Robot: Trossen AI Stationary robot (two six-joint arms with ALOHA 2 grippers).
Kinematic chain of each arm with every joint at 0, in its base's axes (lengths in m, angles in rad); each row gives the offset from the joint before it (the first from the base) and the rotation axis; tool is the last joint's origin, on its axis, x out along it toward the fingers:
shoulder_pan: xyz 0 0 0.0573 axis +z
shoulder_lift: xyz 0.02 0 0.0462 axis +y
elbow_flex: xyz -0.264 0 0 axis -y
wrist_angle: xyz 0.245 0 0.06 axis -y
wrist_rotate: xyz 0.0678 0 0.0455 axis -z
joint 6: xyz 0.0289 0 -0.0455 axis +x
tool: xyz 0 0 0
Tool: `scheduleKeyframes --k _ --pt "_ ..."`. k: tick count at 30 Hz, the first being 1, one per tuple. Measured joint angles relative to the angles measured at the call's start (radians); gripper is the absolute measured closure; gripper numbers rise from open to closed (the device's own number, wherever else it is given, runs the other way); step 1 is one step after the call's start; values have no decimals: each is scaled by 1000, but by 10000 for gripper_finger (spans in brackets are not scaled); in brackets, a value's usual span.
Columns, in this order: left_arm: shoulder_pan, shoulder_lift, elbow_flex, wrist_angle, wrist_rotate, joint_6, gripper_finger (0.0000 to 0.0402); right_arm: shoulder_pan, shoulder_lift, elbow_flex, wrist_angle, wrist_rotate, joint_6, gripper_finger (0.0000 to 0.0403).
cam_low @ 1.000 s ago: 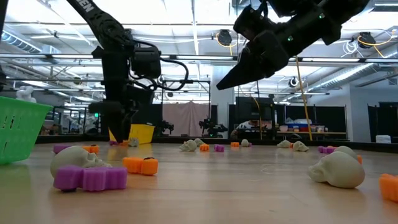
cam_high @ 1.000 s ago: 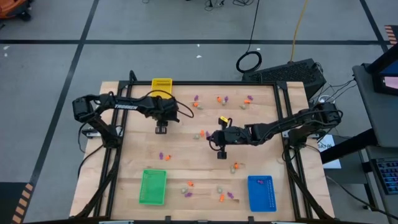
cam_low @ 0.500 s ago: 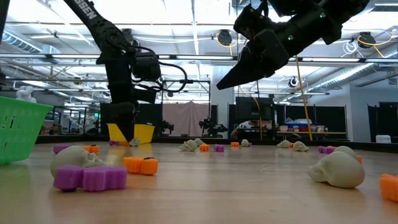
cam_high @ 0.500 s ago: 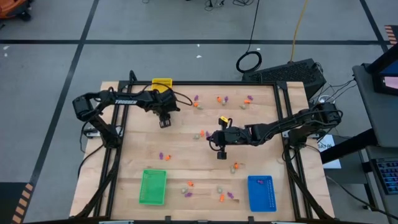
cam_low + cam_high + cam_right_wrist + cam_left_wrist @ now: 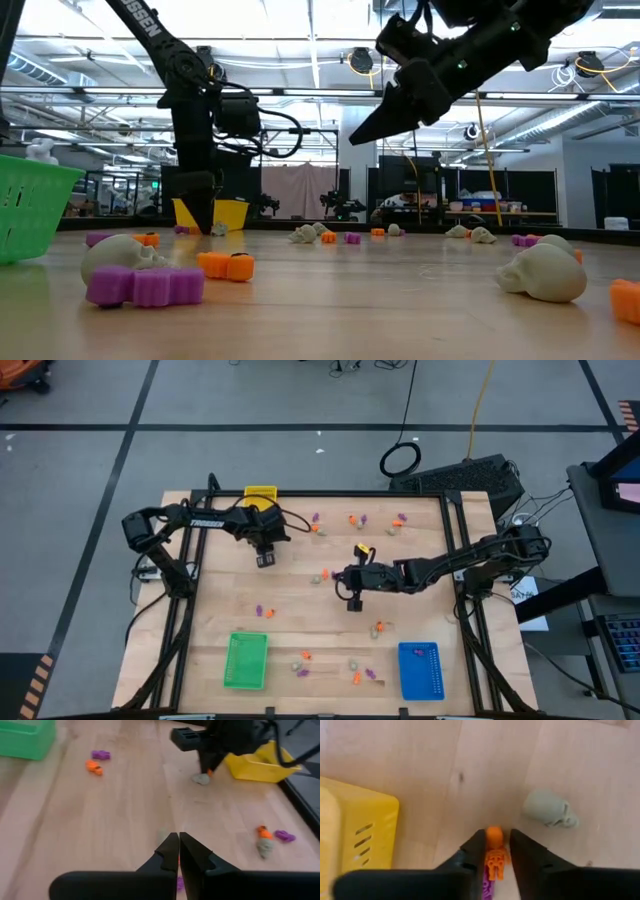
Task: Sort Halloween decoration
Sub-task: Put the orange skeleton toy into the green bin
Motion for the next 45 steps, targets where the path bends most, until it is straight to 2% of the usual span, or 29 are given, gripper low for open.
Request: scheduleKeyframes --k 3,7,16,23,28,33,40,45 --pt "-14 -18 -1 0 -16 2 387 -2 0 0 -1 3 -14 403" --pt "-24 -55 2 -3 -37 -19 388 -1 0 0 -1 3 -24 403" --pt "-59 -227 13 -4 -37 -108 394 -2 0 0 0 3 -19 403" --pt "-174 -401 13 -80 -30 -187 396 -2 0 0 0 2 -19 403" --pt "-340 -519 13 -154 -28 -288 397 -2 0 0 0 2 -19 403" --pt "-590 -588 14 -274 -26 -486 397 -2 0 0 0 2 -20 403" --pt "-956 -547 14 -265 -59 -789 397 -2 0 0 0 1 -20 403" --pt "-1147 -453 14 -266 -97 -984 398 -2 0 0 0 1 -19 403"
